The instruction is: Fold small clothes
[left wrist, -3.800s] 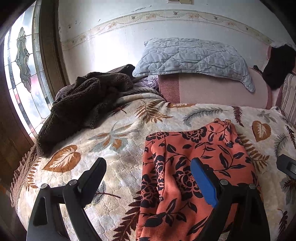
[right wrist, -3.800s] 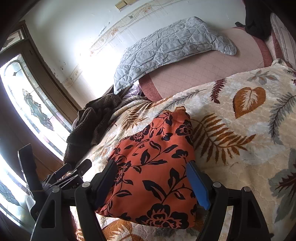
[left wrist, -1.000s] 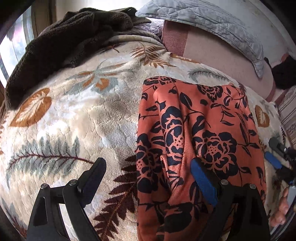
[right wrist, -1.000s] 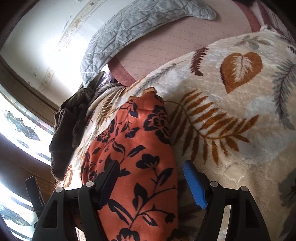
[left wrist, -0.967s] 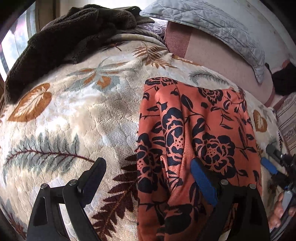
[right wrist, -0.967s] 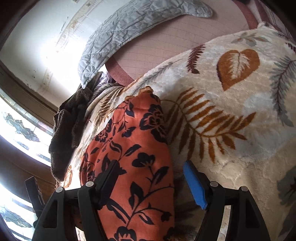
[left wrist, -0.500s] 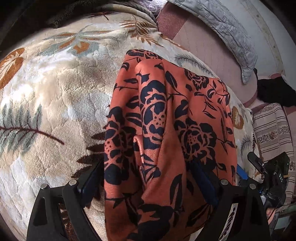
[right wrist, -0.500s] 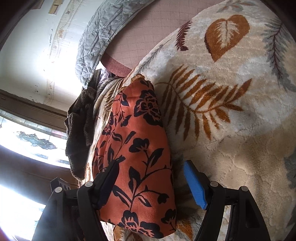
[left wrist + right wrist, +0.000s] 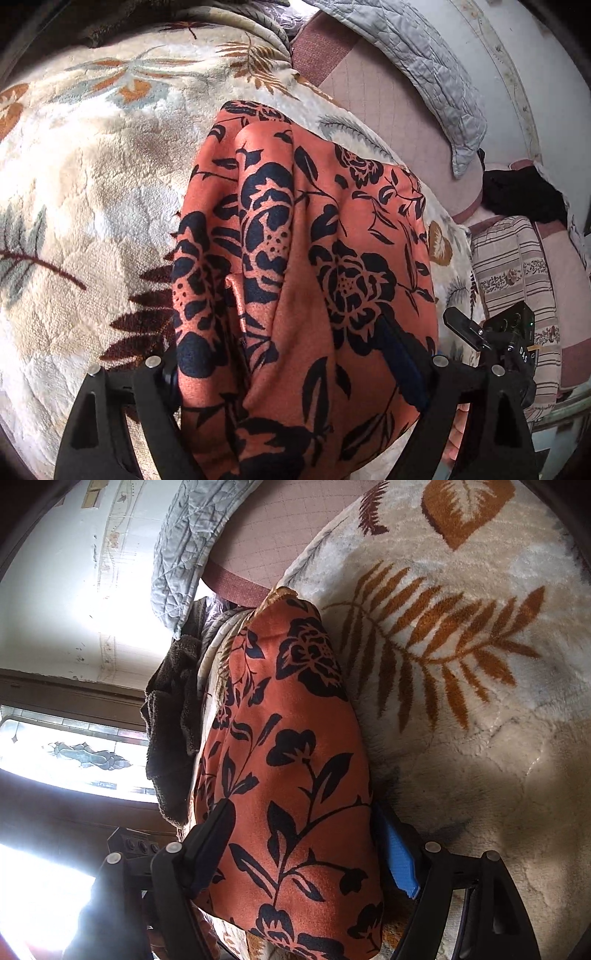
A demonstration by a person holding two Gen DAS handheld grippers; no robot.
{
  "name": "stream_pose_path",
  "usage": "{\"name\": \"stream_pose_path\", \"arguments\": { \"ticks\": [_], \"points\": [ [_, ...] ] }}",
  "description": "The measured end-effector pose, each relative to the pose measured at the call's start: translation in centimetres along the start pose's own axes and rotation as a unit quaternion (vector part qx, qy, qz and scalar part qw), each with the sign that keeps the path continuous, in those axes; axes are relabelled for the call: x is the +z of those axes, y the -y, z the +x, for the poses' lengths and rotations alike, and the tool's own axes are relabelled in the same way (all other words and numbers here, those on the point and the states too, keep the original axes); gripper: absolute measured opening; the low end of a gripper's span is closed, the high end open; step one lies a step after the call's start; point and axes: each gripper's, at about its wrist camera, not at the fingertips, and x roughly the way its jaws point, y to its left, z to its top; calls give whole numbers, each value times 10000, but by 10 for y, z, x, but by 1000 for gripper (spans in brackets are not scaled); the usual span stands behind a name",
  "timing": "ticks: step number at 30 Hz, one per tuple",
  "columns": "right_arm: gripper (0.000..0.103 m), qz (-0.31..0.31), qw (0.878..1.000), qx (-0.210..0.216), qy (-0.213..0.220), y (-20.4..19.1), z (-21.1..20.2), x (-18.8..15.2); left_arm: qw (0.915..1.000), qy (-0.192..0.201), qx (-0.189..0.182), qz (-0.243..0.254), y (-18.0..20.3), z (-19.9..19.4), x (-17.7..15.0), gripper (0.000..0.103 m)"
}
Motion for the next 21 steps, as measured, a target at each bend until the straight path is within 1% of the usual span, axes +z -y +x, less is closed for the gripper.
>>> {"name": "stream_pose_path", "arguments": {
  "ticks": [3,6,9,12,16,20,21],
  "points": [
    [78,28,10000,14,12,3,0,1,9999,-51,-14,-120,-2,2,2,85],
    [78,-19,9995,-93,301,5,-12,5,9993,-183,-70,-309,-11,2,3,85],
    [78,-42,9989,-53,458,6,-23,10,9993,-242,-63,-289,-11,0,3,85],
    [78,-37,9988,-128,471,9,-25,12,9994,-269,-91,-215,-9,-1,1,86],
    [78,-1,9989,-152,434,13,-23,10,9987,-185,-318,-351,-16,-9,-1,86],
    [78,-26,9996,-146,254,15,-12,6,9982,-187,-398,-406,-23,-10,-2,84],
    [78,-40,9996,-164,210,14,-8,5,9981,-198,-395,-426,-24,-10,-2,82]
  ]
}}
